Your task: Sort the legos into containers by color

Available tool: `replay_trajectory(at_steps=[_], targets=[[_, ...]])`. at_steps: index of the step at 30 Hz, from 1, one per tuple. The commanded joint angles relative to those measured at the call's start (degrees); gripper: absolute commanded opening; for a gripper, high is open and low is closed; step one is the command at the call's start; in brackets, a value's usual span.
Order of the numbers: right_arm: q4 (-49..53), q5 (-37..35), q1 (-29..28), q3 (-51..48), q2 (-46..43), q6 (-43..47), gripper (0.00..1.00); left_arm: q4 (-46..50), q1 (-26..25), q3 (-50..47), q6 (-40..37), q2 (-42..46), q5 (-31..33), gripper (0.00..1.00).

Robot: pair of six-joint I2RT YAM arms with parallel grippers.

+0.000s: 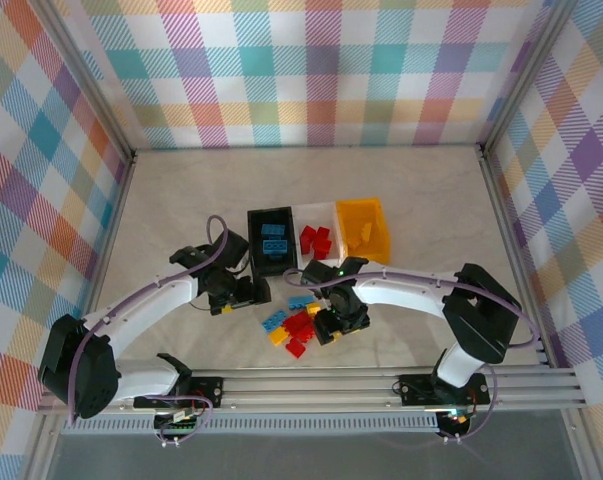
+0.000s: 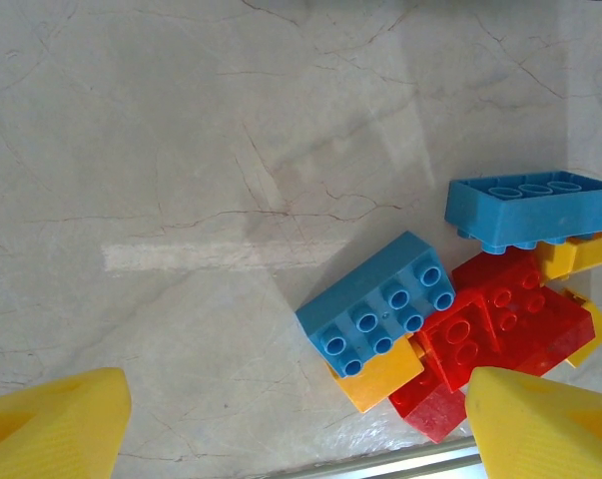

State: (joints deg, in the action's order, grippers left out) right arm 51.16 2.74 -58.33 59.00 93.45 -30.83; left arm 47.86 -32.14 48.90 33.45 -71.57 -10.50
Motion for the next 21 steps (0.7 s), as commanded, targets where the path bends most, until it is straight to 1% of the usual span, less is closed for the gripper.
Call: replay_trajectory(at_steps=[1,7,13,19,21], targets=[[-2.3,-2.0,-0.5,-0.4,1.5,-0.8,0.68,1.3,-0.3,1.1,-0.9,-0.3,-0.5,0.88],[-3.3,-4.0,-0.5,2.4,6.5,1.7,0.67,1.5,-0.3,1.5,-1.1,-0.4,-0.6,0.88],[-3.4,-5.0,-0.5,3.7,9.5,3.3,0.65,2.2,-0.1,1.6,-1.3,0.0,-0.2,0.88],[-3.0,-5.5,-0.5,5.4,11.2,4.0,0.58,2.3,0.4,1.1,-1.6,0.0,-0.3,0.88],[-2.8,-5.8,-0.5,5.8,11.4,3.9,0.54,2.2,0.5,1.2,-1.6,-0.3,-0.3,0.88]])
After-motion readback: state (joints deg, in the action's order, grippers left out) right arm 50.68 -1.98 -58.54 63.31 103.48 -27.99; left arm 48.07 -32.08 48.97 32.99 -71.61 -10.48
